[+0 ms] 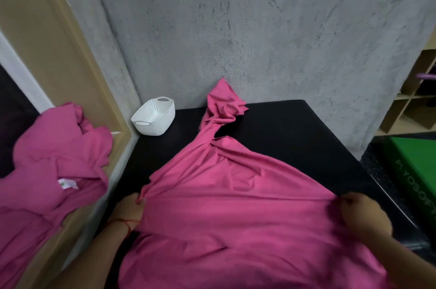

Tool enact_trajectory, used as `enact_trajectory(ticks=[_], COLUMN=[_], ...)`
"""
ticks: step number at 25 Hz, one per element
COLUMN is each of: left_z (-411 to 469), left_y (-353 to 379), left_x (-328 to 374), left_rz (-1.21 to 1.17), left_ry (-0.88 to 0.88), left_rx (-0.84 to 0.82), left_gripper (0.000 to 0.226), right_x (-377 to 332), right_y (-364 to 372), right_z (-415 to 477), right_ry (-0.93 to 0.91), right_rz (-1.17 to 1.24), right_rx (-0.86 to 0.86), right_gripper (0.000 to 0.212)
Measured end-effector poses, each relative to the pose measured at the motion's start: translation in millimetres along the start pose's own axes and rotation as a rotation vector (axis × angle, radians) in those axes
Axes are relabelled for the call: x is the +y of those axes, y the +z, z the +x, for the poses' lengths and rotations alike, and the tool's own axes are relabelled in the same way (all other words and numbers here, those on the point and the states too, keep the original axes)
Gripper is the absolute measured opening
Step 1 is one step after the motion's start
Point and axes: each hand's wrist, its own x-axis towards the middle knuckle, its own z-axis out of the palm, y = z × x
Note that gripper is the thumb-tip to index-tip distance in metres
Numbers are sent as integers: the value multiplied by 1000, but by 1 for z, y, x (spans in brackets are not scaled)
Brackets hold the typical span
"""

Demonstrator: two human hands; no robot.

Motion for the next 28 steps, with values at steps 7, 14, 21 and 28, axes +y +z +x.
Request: enact_trajectory(ticks=[7, 14, 21, 28], left_z=[3, -1, 54, 167], left_y=[-26, 29, 47, 87], left_x=[33, 116, 200, 295], left_rz=[51, 180, 198, 402], left_ry=[-74, 264, 568, 401], left_rx=[-206, 54, 144, 8], left_gripper=[61, 50, 54, 75], right_x=[-40, -144, -120, -117], right_y=[-24, 42, 88, 102], right_z=[5, -4, -14, -6], right_ry=[-135, -437, -522, -528], right_rz=[101, -42, -87, -14], right_rx=[-162, -227, 44, 109], right_gripper=[24, 48, 53, 52])
